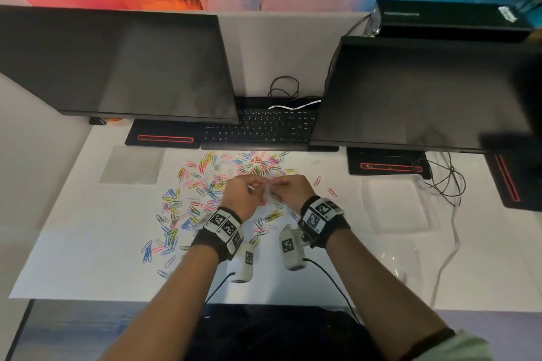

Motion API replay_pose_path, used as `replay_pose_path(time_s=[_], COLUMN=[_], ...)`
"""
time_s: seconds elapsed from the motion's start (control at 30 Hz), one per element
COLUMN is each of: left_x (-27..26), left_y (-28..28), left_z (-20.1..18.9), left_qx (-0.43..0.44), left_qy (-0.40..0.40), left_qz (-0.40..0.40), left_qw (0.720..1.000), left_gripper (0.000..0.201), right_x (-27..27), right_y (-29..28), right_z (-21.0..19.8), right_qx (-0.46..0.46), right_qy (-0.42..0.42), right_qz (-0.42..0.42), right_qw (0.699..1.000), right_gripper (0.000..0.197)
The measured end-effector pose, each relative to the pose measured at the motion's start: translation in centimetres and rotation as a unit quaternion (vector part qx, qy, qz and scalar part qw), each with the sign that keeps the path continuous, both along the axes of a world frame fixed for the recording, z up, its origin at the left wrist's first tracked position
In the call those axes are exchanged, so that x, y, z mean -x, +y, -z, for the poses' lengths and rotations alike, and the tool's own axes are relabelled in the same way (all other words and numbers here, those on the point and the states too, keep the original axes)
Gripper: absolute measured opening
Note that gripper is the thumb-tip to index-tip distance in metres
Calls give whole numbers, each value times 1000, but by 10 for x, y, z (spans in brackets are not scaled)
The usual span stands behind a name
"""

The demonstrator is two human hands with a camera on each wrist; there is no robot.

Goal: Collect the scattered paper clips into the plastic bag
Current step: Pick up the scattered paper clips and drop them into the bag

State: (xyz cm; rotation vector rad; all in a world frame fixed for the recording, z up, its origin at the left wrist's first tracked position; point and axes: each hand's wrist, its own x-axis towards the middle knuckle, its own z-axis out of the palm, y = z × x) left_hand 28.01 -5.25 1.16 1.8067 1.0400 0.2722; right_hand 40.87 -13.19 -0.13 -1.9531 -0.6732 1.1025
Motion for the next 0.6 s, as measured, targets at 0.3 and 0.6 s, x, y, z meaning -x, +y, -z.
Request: replay_pose_path(time_s=[0.3,0.6], left_x=[-1,-3], left_y=[0,21], left_z=[2,8], left_qx=[-20,29], left_qy=[8,11], left_qz=[52,62], left_qw=[998,998], left_gripper=[24,19], right_x=[9,-5], right_y=[4,-4], right_z=[3,-10], right_qx=[25,-38], right_qy=[-212,-219], right_qz=[-73,-166], right_qw=[974,961], right_gripper=[17,15])
